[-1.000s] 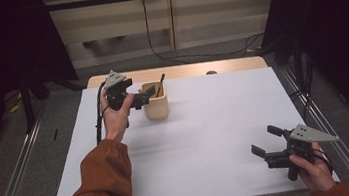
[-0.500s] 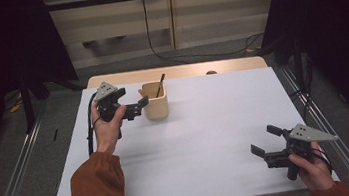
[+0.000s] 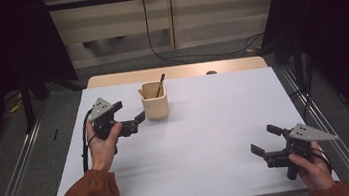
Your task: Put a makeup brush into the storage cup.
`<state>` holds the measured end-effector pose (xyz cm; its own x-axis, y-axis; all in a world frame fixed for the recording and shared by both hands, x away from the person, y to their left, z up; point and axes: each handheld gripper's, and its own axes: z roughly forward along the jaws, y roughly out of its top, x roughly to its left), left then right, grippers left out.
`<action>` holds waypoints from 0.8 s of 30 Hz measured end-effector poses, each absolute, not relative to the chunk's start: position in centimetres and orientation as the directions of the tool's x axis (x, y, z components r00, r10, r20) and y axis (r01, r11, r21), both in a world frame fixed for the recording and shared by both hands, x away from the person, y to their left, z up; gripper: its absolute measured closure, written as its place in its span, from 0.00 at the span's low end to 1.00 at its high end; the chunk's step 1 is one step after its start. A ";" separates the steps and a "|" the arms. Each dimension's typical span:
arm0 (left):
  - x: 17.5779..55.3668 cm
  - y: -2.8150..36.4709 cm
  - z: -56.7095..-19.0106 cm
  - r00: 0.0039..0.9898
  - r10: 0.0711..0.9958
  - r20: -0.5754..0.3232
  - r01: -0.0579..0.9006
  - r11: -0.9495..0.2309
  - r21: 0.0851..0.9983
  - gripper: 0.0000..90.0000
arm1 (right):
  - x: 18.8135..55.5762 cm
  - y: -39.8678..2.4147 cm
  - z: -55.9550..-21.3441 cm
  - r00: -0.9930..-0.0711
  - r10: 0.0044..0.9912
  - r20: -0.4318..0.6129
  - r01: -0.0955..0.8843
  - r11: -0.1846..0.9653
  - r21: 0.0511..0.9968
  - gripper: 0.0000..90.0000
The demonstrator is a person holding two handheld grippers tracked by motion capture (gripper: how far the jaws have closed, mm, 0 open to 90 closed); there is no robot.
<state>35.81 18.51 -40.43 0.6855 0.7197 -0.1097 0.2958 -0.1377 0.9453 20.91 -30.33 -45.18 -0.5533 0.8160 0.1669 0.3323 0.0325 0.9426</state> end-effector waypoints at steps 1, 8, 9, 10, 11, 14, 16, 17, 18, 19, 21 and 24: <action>35.5 18.5 -40.4 0.686 0.720 -0.109 0.298 -0.140 0.944 0.03 | 20.9 -30.3 -45.2 -0.554 0.816 0.164 0.332 0.036 0.942 0.02; 33.6 18.7 -40.5 0.691 0.716 -0.103 0.306 -0.160 0.939 0.03 | 20.9 -30.3 -45.1 -0.555 0.816 0.164 0.328 0.033 0.944 0.02; 33.4 18.8 -40.5 0.690 0.717 -0.095 0.304 -0.167 0.938 0.03 | 20.9 -30.3 -45.1 -0.556 0.815 0.165 0.327 0.032 0.944 0.02; 33.0 19.0 -40.6 0.683 0.725 -0.091 0.299 -0.164 0.940 0.02 | 20.9 -30.3 -45.1 -0.555 0.815 0.164 0.327 0.032 0.944 0.02; 32.8 19.2 -40.6 0.674 0.734 -0.086 0.290 -0.155 0.945 0.02 | 20.9 -30.3 -45.1 -0.555 0.815 0.166 0.328 0.031 0.944 0.02; 32.0 19.8 -40.9 0.663 0.743 -0.092 0.289 -0.141 0.947 0.02 | 20.9 -30.3 -45.1 -0.555 0.815 0.166 0.329 0.032 0.944 0.02; 31.4 20.1 -41.2 0.656 0.750 -0.091 0.281 -0.130 0.951 0.02 | 20.9 -30.3 -45.1 -0.556 0.815 0.163 0.327 0.033 0.945 0.02; 31.1 20.2 -41.4 0.656 0.749 -0.095 0.281 -0.126 0.951 0.02 | 20.9 -30.3 -45.1 -0.555 0.816 0.163 0.327 0.034 0.944 0.02; 30.9 20.3 -41.5 0.655 0.749 -0.099 0.289 -0.127 0.949 0.02 | 20.9 -30.3 -45.1 -0.554 0.816 0.164 0.329 0.033 0.944 0.02; 30.7 20.4 -41.6 0.655 0.750 -0.092 0.284 -0.131 0.950 0.02 | 20.9 -30.3 -45.1 -0.554 0.816 0.162 0.325 0.033 0.945 0.02; 30.4 20.5 -41.8 0.649 0.755 -0.092 0.289 -0.133 0.948 0.02 | 20.8 -30.3 -45.1 -0.552 0.817 0.163 0.327 0.033 0.944 0.02; 29.9 20.7 -41.6 0.649 0.756 -0.085 0.278 -0.131 0.952 0.03 | 20.9 -30.2 -45.2 -0.553 0.817 0.162 0.329 0.036 0.944 0.02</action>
<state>29.85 20.74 -41.63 0.6494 0.7557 -0.0852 0.2779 -0.1315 0.9516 20.89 -30.25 -45.19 -0.5528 0.8175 0.1619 0.3291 0.0356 0.9436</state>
